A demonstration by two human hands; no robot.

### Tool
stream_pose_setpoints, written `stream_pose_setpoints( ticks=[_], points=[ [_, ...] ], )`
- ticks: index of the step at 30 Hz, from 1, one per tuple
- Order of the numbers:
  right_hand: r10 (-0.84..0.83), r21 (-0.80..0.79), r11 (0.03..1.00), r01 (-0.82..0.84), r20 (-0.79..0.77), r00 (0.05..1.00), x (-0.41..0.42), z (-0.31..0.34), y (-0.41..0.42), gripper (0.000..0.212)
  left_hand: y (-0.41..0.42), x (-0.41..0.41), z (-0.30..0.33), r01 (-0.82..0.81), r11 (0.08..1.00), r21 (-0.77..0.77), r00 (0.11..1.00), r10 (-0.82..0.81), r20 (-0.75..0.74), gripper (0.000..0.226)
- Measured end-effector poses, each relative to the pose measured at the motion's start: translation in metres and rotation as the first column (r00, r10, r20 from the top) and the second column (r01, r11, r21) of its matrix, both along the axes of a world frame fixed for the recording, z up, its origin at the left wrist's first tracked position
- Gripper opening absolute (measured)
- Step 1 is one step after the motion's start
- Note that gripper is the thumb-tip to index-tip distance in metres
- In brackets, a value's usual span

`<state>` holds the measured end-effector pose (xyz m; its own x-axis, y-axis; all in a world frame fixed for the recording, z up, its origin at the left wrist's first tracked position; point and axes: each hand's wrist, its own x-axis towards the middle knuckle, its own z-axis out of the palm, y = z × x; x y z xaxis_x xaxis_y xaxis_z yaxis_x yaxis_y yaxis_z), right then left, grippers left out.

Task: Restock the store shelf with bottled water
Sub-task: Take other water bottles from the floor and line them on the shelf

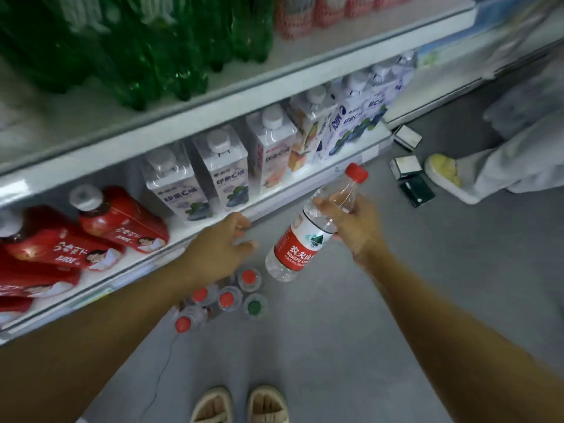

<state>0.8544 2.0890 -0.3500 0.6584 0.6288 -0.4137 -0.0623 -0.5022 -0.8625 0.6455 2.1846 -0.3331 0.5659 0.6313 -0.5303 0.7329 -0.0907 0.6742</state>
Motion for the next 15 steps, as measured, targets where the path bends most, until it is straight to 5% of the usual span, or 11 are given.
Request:
stream_pose_setpoints(
  ticks=[7, 15],
  points=[
    [0.109, 0.029, 0.993, -0.113, 0.108, 0.988, -0.014, 0.190, 0.018, 0.030, -0.002, 0.012, 0.166, -0.026, 0.979, -0.202, 0.982, 0.063, 0.176, 0.050],
    [0.251, 0.038, 0.960, -0.277, 0.319, 0.914, -0.058, 0.371, 0.036, 0.031, -0.011, -0.007, 0.342, -0.081, 0.967, -0.240, 0.911, 0.170, 0.376, 0.029]
  ],
)
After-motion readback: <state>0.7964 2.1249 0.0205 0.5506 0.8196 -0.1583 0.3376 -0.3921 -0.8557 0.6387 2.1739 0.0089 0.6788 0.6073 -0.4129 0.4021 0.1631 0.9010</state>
